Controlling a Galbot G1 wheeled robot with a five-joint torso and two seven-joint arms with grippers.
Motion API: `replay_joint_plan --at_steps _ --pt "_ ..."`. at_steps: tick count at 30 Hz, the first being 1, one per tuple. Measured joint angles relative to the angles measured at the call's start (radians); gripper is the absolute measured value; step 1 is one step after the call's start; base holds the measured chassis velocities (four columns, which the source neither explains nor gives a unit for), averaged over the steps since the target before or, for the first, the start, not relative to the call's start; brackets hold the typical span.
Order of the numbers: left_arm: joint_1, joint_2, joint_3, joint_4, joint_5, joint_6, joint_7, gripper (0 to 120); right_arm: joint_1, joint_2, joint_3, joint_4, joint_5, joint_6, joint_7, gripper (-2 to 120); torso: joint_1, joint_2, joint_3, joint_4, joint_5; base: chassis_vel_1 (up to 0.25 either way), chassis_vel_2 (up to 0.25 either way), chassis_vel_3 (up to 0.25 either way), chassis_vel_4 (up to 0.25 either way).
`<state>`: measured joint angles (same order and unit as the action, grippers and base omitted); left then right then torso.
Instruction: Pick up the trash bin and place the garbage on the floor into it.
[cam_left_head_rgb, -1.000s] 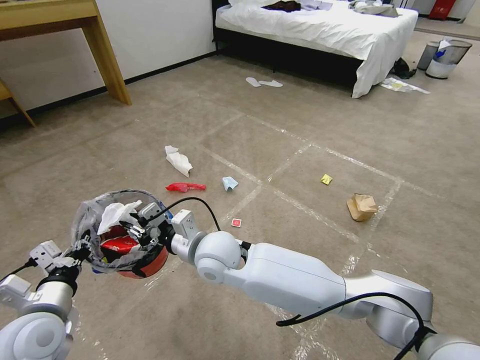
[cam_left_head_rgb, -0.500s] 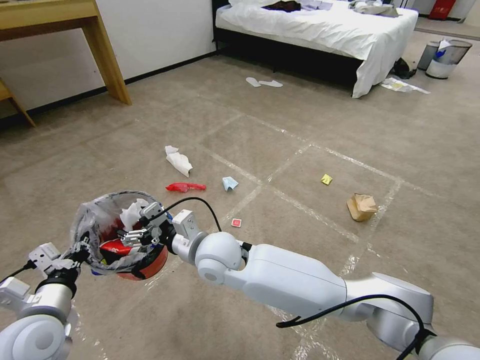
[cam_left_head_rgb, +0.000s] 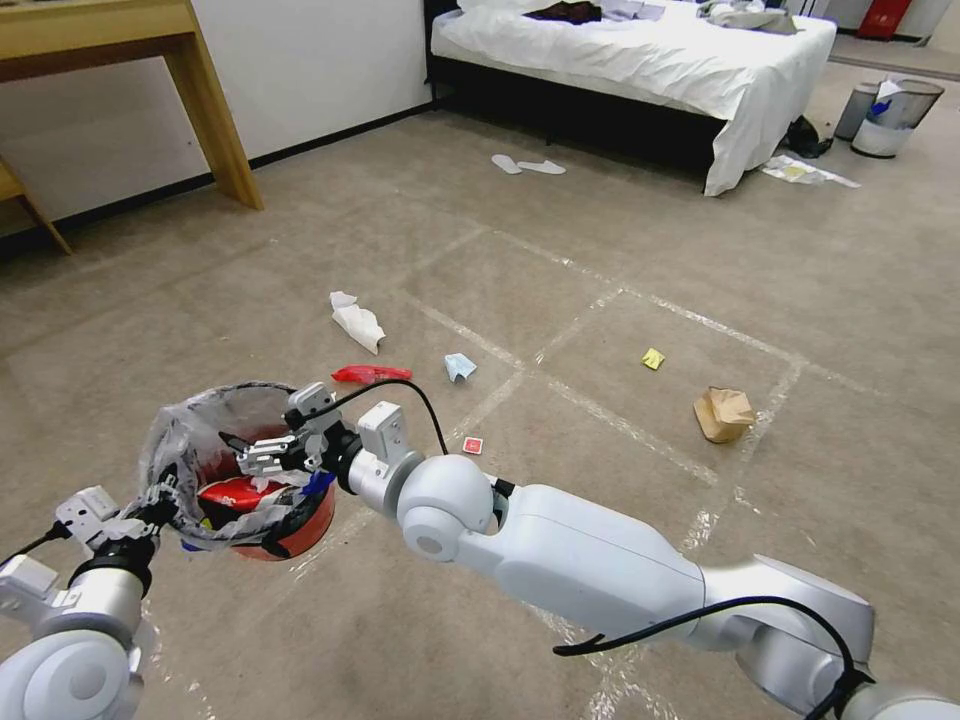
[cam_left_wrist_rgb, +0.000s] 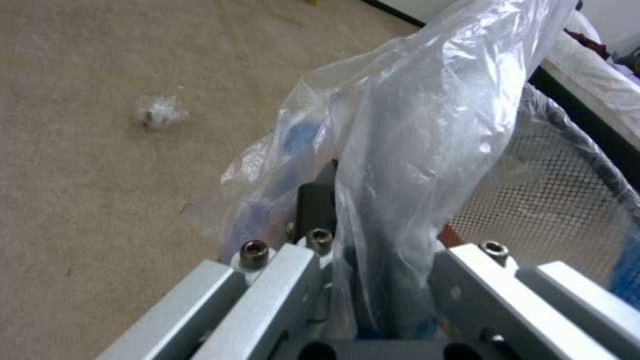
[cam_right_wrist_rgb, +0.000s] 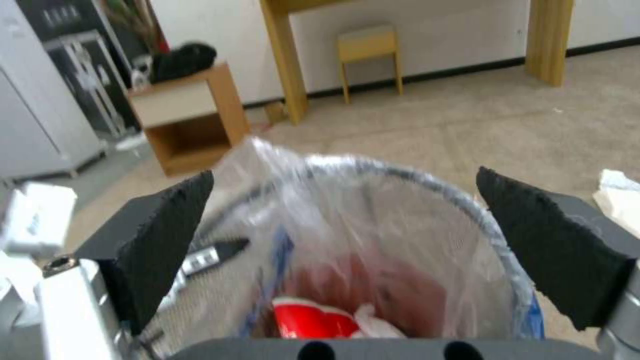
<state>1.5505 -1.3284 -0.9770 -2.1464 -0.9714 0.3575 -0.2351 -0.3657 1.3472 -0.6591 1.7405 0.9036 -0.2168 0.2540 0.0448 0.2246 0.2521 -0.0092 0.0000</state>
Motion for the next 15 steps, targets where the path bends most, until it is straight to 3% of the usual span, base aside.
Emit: replay_joint_plan --at_steps 15 --pt "0.003 -0.007 0.0 0.0 0.004 0.0 0.0 4 -0.072 -0.006 0.071 0.021 0.011 0.114 -0.058 100 0.0 0.0 0.0 0.0 0.0 0.0 0.0 0.0 0.0"
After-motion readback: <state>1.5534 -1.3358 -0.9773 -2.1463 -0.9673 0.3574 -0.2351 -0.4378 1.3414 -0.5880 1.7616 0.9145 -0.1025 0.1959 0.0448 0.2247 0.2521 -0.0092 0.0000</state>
